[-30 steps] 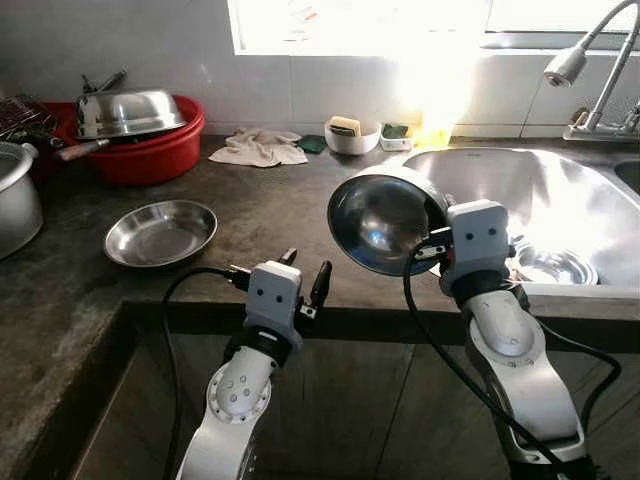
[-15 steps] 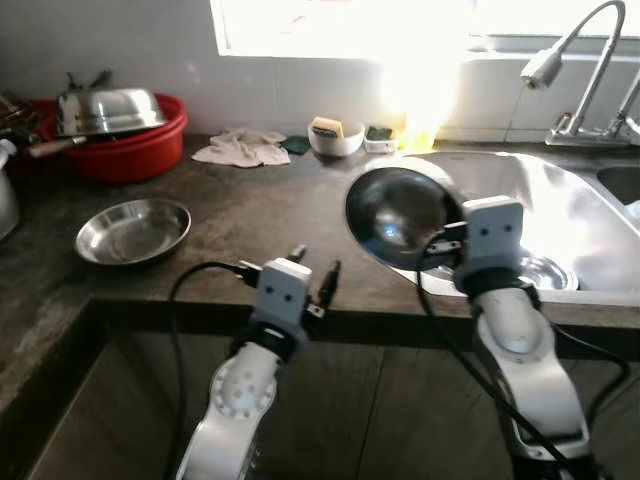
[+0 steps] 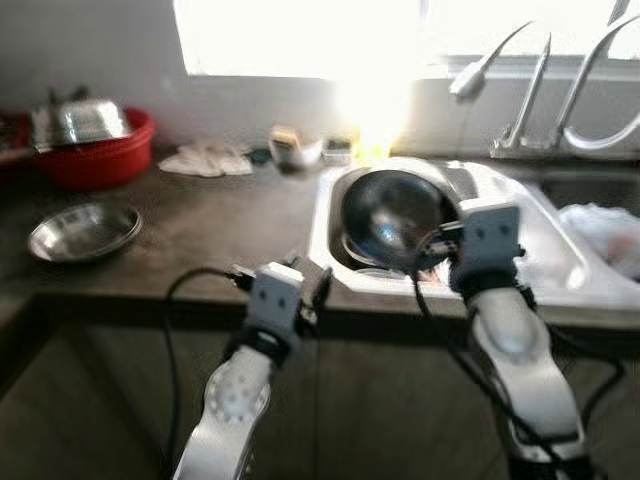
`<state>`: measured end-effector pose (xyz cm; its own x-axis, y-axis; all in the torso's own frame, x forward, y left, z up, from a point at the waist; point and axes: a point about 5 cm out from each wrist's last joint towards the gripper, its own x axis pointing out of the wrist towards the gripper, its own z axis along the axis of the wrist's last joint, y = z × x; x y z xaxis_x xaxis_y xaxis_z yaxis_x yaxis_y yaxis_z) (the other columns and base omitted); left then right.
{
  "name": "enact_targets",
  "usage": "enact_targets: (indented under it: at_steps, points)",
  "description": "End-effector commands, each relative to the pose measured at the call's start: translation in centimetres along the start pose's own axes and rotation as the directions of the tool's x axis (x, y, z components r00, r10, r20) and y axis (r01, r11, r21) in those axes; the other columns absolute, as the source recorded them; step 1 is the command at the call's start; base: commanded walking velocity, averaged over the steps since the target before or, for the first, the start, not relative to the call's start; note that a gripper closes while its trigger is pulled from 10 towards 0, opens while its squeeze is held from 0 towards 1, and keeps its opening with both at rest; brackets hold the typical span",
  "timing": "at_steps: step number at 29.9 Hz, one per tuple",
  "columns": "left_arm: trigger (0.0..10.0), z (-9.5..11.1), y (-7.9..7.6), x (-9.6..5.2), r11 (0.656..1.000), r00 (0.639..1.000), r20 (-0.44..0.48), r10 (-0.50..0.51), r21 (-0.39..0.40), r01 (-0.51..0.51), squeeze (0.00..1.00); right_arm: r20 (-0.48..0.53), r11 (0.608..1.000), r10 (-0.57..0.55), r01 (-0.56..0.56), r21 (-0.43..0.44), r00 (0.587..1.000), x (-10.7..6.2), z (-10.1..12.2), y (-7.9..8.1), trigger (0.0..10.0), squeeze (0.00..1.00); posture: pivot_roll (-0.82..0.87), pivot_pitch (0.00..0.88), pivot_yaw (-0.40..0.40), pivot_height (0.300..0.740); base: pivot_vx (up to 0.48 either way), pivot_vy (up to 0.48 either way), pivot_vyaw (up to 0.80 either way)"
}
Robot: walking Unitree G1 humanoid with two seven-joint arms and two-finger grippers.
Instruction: Kitchen organization
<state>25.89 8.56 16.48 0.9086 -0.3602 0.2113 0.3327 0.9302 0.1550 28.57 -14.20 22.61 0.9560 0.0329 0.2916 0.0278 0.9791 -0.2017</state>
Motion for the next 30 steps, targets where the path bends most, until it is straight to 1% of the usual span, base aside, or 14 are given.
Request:
enact_targets:
  at_steps: [1, 28, 29, 30]
  points:
    - [10.0, 0.3, -0.5, 0.3, 1.000, 1.000, 0.010, -0.018, -0.004, 0.018, 0.00, 0.013, 1.000, -0.028, 0.028, -0.013, 1.000, 0.1, 0.4, -0.7, 10.0, 0.00, 0.05, 0.000, -0.013, 0.740, 0.270, -0.394, 0.00]
    - [10.0, 0.3, -0.4, 0.3, 1.000, 1.000, 0.010, -0.018, -0.003, 0.018, 0.00, 0.014, 0.999, -0.029, 0.029, -0.013, 0.999, 0.1, 0.4, -0.8, 10.0, 0.00, 0.05, 0.000, -0.012, 0.740, 0.271, -0.393, 0.00]
    - [10.0, 0.1, -0.4, 0.3, 1.000, 1.000, -0.001, -0.006, -0.016, 0.006, 0.00, 0.007, 1.000, -0.005, 0.005, 0.002, 1.000, 2.0, 1.2, -1.6, 10.0, 0.00, 0.05, 0.000, -0.018, 0.740, 0.000, 0.000, 0.00]
    - [10.0, -0.1, -0.3, 0.2, 0.999, 1.000, -0.013, 0.009, -0.033, -0.009, 0.00, -0.036, 0.999, 0.031, -0.030, 0.030, 0.999, 4.9, 2.1, -2.5, 10.0, 0.00, 0.05, 0.000, -0.021, 0.740, 0.000, 0.000, 0.00]
